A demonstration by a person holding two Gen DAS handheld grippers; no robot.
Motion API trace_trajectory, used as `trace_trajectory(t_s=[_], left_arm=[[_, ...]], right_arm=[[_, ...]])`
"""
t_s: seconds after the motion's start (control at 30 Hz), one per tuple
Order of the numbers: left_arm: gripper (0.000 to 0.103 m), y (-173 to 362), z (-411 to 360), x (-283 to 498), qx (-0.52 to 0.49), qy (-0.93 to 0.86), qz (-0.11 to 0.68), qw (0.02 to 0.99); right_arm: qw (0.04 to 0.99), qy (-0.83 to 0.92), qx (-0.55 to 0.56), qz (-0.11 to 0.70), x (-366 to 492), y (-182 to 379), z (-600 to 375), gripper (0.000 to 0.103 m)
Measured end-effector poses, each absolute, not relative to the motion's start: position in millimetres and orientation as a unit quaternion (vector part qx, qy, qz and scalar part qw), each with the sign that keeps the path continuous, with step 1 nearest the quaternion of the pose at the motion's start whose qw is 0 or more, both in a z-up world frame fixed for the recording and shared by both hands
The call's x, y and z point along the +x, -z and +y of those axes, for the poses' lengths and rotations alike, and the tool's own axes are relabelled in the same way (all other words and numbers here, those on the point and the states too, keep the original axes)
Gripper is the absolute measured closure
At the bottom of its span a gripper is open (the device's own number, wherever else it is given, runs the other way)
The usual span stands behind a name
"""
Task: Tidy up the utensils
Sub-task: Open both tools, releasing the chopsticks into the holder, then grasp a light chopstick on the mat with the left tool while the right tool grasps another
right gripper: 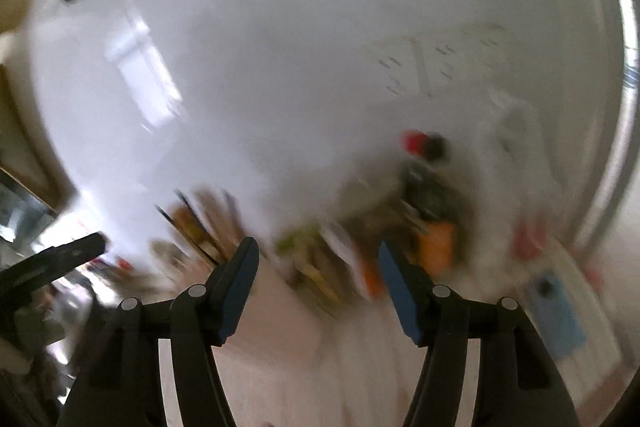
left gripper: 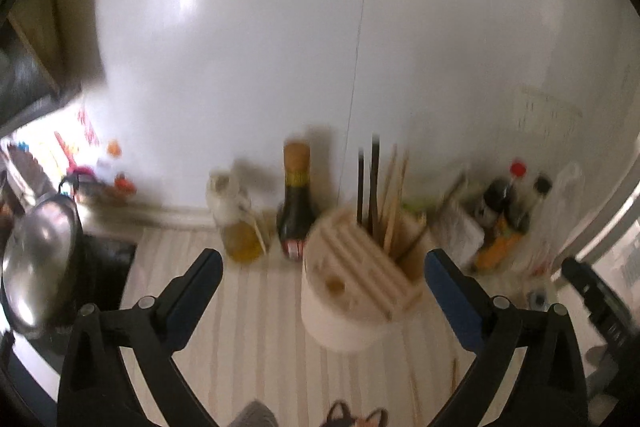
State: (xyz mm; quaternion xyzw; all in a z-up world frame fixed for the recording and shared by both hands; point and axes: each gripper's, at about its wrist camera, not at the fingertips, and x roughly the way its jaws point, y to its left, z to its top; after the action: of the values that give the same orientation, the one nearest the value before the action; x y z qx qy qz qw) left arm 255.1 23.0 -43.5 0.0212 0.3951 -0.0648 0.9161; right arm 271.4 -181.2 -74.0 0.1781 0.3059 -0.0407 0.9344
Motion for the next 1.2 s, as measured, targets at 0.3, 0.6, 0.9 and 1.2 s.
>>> trace_trajectory(t_s=[0.3, 0.6, 0.9, 1.2], left_arm=[[0.000, 164, 0, 214, 0.052, 0.043, 0.500, 0.863], [0.000, 249, -31, 194, 0.099, 0.030, 0.571, 0.814], [0.000, 277, -51, 186, 0.123, 0.021, 0.591, 0.797], [0.000, 289, -93, 173, 0.131, 0.045, 0.607, 0.783]], right_arm=[[0.883, 0.072, 0.147, 0.441, 242, 153, -206, 0.038], [0.794, 0.053, 0.139, 0.589, 236, 275, -203, 0.039], [0.765, 0.031, 0.067, 0.640, 227, 326, -170, 0.061], [0.764, 0.068, 0.028, 0.641, 207, 328, -202, 0.095]])
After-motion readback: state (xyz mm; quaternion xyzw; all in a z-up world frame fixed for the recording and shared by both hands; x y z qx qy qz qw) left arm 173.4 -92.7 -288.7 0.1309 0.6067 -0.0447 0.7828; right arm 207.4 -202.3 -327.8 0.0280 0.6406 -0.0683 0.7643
